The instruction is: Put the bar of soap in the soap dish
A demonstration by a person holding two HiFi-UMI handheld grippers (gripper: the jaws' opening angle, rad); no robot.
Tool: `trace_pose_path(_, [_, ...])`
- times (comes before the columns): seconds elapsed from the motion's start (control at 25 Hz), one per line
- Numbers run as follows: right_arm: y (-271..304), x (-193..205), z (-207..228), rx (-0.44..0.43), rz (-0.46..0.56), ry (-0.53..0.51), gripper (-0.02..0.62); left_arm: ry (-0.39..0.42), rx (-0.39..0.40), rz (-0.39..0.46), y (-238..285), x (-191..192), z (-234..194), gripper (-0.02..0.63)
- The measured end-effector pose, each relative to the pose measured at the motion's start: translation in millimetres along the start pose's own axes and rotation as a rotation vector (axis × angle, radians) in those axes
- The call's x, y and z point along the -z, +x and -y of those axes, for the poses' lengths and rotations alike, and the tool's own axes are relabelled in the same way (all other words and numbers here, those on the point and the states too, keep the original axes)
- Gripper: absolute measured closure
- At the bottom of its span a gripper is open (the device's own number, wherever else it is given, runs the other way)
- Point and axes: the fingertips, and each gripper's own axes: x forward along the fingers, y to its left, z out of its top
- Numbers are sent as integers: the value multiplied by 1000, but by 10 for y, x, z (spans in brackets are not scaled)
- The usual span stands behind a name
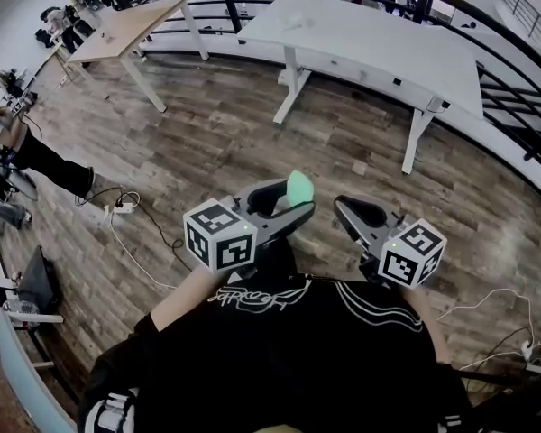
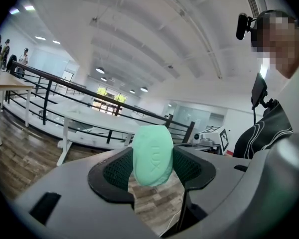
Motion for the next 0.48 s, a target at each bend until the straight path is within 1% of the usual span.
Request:
trace_pose_path(0.2, [241,6,252,19,16,4,569,-9,9,13,88,-5,-349,348])
trace_pose_path(0.32, [479,36,415,36,-6,11,570,-38,9,11,117,0,-659,347])
trace_pose_path(0.48, [888,-38,623,44,-9,36,569,-72,13,9,118,-53,-1137,348])
